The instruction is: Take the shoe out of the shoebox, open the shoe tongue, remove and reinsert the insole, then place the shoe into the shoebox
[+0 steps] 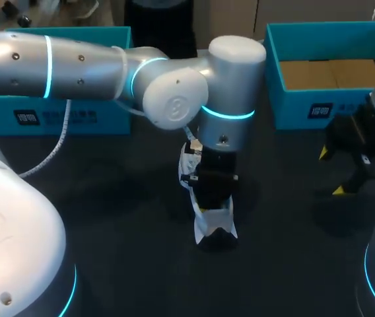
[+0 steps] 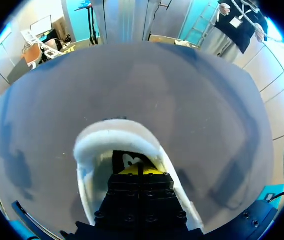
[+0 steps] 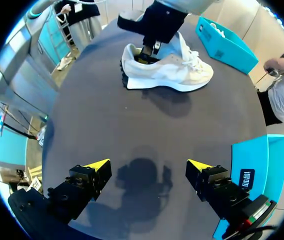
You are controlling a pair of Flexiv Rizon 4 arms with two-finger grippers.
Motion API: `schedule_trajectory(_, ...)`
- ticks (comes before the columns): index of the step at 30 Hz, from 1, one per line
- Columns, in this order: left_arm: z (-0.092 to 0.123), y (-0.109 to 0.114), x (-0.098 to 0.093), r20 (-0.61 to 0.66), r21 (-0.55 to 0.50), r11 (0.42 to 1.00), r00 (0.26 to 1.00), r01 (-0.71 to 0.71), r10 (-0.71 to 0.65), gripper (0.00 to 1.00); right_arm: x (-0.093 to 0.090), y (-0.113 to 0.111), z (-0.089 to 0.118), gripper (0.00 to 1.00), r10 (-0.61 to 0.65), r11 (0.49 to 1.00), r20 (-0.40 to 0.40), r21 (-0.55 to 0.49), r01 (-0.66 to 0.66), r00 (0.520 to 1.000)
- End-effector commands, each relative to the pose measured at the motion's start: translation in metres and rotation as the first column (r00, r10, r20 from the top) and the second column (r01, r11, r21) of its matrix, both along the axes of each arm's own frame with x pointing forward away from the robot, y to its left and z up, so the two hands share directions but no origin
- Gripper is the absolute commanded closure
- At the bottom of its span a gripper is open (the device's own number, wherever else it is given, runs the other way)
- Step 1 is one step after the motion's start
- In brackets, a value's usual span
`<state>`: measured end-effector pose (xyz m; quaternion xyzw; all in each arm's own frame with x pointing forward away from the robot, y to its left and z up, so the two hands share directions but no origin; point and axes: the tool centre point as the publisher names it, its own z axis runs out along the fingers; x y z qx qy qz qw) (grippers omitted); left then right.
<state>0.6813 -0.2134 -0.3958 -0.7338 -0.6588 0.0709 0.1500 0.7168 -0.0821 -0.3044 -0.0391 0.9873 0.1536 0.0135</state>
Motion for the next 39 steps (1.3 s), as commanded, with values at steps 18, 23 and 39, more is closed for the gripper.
schedule_trajectory(18,0.019,-0.016,-0.005,-0.014,-0.034,0.997,0.998,-0.069,0.069,1.00,-0.002,0.000,0.000,0.00,0.000,1.000,0.003,-0.001,0.000,1.000)
schedule_trajectory(23,0.002,-0.013,-0.014,0.006,0.038,0.999,1.000,-0.020,0.020,1.00,-0.002,0.000,0.000,0.00,0.000,1.000,0.003,-0.001,0.000,1.000)
schedule_trajectory(39,-0.028,-0.007,0.005,0.089,0.006,0.992,0.988,-0.126,0.125,1.00,-0.002,0.000,0.000,0.00,0.000,1.000,0.003,-0.001,0.000,1.000)
